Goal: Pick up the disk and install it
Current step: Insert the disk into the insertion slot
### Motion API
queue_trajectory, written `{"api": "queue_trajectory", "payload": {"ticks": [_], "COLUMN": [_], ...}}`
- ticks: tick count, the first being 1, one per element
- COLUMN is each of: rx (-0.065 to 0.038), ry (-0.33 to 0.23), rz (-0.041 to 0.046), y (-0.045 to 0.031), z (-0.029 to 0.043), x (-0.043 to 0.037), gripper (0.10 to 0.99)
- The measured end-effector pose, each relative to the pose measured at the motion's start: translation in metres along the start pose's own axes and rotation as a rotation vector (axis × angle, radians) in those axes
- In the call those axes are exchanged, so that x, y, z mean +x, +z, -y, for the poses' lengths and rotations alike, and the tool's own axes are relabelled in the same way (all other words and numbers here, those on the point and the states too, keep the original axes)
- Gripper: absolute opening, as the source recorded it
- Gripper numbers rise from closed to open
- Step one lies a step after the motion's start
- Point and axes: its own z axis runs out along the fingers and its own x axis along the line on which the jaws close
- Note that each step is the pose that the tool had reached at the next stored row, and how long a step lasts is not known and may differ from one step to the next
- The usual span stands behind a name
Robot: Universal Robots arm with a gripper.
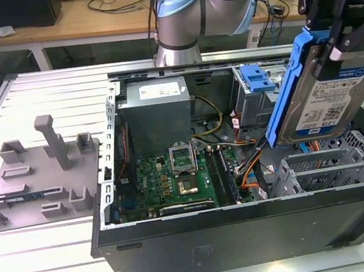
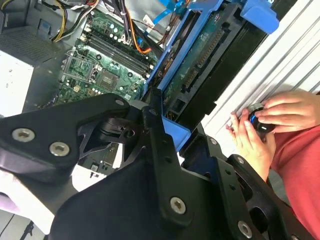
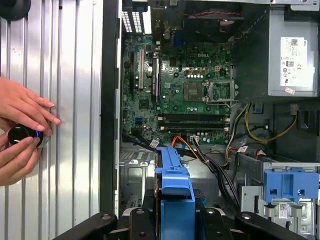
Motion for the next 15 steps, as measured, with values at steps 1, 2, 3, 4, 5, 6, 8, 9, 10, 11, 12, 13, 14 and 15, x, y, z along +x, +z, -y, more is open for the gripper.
{"api": "queue_trajectory", "payload": {"ticks": [1, 2, 3, 4, 5, 6, 8, 9, 10, 11, 12, 13, 14, 15], "rx": [0.0, 0.0, 0.0, 0.001, 0.003, 0.004, 0.005, 0.005, 0.005, 0.006, 0.006, 0.006, 0.006, 0.006], "ry": [0.0, 0.0, 0.0, 0.0, -0.001, -0.001, -0.001, -0.001, -0.001, -0.001, -0.001, -0.001, -0.002, -0.001], "rz": [0.0, 0.0, 0.0002, 0.0014, 0.0051, 0.0073, 0.0095, 0.01, 0.0108, 0.0119, 0.013, 0.0141, 0.0151, 0.0159], "y": [0.0002, 0.0003, 0.0003, 0.0003, 0.0003, 0.0003, 0.0003, 0.0003, 0.0004, 0.0004, 0.0006, 0.0008, 0.0012, 0.0016], "z": [0.001, 0.0018, 0.0023, 0.0031, 0.0038, 0.0045, 0.008, 0.0094, 0.0116, 0.0149, 0.0181, 0.021, 0.0239, 0.0257], "x": [0.0008, 0.0018, 0.0026, 0.0035, 0.0044, 0.0049, 0.006, 0.0064, 0.0071, 0.0077, 0.0082, 0.0083, 0.0084, 0.0084], "gripper": [0.369, 0.369, 0.369, 0.369, 0.369, 0.369, 0.369, 0.369, 0.369, 0.369, 0.369, 0.369, 0.369, 0.369]}}
